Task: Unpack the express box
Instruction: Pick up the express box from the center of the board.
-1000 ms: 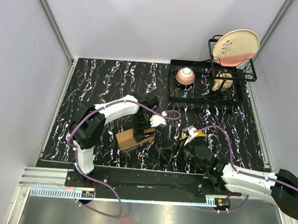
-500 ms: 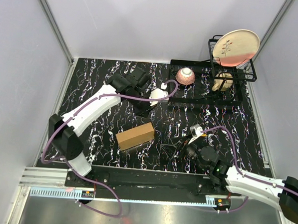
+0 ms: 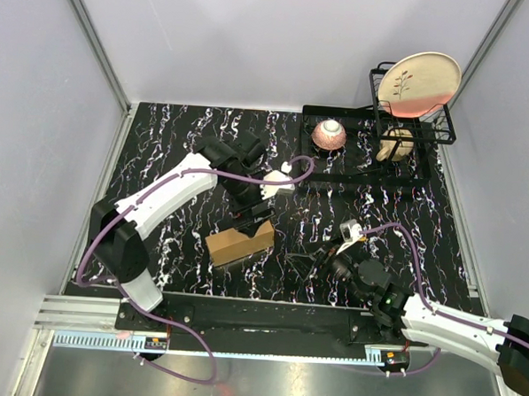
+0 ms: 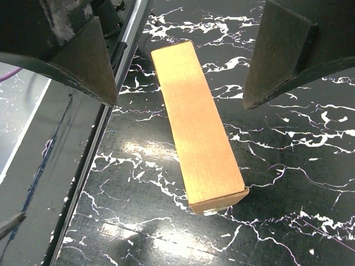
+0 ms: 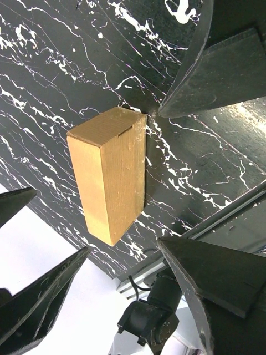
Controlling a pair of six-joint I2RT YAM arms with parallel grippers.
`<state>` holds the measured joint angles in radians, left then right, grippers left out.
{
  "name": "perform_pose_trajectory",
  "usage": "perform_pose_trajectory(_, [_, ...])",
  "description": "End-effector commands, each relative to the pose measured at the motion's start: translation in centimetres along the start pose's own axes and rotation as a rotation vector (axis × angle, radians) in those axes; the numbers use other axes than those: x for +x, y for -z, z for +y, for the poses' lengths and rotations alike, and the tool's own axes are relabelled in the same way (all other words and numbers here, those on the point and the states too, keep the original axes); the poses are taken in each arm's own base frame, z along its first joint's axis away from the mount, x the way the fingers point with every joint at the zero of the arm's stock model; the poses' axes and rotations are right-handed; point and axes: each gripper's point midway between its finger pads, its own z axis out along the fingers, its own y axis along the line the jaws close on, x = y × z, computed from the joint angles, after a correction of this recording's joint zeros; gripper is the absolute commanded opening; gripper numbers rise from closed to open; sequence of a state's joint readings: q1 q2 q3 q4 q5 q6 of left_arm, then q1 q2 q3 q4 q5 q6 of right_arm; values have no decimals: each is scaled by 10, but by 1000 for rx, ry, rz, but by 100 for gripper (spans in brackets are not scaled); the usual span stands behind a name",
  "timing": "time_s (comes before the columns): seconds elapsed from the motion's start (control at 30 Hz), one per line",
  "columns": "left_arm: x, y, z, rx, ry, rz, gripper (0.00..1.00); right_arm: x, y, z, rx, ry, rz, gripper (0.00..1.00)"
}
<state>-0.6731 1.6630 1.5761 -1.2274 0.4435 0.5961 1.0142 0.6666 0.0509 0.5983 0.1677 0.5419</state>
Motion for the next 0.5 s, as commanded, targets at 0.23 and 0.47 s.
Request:
perform_pose_trajectory(0.23, [36,-56,25,-35,84,120,91,7,5,-12,35,9,0,93])
perform_pose_trajectory(0.47, [37,-76,32,-34,75,154,82,9,5,-14,40,2,1,93])
